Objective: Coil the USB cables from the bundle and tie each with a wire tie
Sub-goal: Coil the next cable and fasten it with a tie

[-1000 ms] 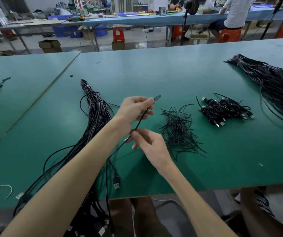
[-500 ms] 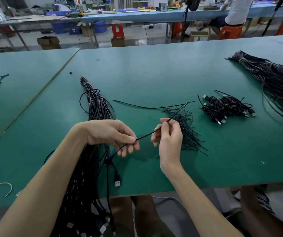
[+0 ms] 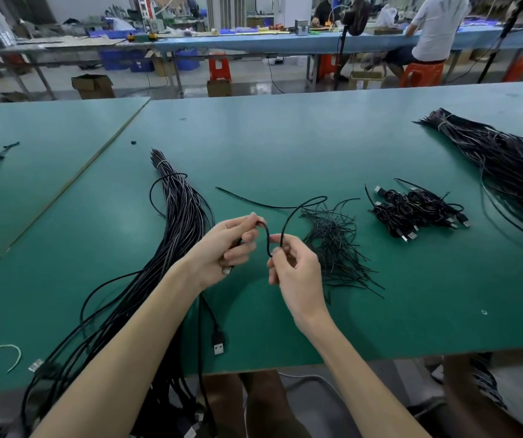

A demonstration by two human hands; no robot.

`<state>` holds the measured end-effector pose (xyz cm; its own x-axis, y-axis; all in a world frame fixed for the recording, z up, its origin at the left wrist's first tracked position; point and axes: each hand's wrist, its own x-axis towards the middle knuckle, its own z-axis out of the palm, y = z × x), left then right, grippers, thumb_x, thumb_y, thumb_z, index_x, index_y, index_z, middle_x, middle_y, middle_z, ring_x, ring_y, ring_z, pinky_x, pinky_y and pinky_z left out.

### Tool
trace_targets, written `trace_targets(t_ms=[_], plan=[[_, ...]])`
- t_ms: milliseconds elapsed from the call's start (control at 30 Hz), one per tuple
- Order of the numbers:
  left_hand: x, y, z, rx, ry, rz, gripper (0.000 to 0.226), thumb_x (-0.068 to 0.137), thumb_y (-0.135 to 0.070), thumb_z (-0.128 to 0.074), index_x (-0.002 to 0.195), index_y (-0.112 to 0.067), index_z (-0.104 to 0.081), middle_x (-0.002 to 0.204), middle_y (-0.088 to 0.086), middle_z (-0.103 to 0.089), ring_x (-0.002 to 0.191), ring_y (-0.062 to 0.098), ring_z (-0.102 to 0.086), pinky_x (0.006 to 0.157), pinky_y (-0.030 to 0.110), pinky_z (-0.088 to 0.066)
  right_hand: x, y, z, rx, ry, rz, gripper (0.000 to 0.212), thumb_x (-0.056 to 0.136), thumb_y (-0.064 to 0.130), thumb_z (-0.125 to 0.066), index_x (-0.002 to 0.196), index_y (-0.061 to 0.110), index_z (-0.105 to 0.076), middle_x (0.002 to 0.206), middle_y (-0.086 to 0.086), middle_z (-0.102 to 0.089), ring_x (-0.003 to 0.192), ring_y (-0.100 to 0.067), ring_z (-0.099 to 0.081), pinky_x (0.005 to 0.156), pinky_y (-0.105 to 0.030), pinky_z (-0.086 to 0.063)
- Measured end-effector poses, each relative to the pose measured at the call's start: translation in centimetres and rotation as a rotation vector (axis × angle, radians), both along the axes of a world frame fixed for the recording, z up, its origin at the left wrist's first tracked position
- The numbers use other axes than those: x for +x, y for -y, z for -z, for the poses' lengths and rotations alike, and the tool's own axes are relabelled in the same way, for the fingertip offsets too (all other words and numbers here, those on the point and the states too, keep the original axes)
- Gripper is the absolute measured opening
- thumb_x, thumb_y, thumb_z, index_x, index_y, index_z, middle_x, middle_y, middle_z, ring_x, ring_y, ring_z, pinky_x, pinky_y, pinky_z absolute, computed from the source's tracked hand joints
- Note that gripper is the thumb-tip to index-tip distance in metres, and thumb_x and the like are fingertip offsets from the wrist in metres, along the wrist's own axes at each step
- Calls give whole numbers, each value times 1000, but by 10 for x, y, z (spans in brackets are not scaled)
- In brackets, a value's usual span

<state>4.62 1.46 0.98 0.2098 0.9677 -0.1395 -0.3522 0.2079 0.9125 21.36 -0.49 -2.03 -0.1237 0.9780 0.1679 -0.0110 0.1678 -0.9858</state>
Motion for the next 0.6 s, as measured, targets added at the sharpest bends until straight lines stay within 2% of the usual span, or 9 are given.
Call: trace_targets(t_ms=[133,300,400,467,533,600], plan=[[-7,-3,4,-18,119,-119,16,101,-26,-58,102,-11,-62,70,-8,-43,49,3,-31,41,16,-27,-1,-1,0,1,-8,5,27,103,9,-51,112,24,-71,64,6,-59,53,-13,-49,54,-26,-46],[-17,2,0,-79,606,-92,21,100,-10,-58,116,2,-66,97,4,-61,73,8,-53,52,20,-42,-1,-3,0,-14,-15,7,22,105,13,-51,113,26,-67,65,7,-60,53,-11,-51,56,-25,-46],[-21,6,-2,-21,559,-66,36,101,-6,-54,134,7,-61,120,10,-66,94,13,-65,68,21,-50,-1,-3,1,-24,-17,9,22,105,13,-50,112,26,-67,66,8,-60,54,-10,-52,57,-25,-47],[-22,6,-3,27,535,-53,39,102,-9,-54,137,7,-59,126,10,-65,103,13,-66,75,21,-52,0,-3,2,-33,-26,15,22,105,13,-50,112,25,-67,66,8,-60,55,-10,-52,57,-24,-47],[-23,4,-2,65,538,-88,37,101,-16,-58,132,4,-65,114,6,-68,95,9,-66,74,18,-52,0,-3,2,-38,-21,8,22,105,13,-50,113,25,-67,65,8,-60,55,-10,-51,57,-24,-47],[-22,3,-1,83,526,-155,31,97,-24,-63,117,-3,-75,96,0,-65,80,6,-62,68,17,-52,0,-4,2,-34,1,-4,23,105,12,-51,115,23,-68,65,7,-60,54,-11,-51,57,-25,-48]])
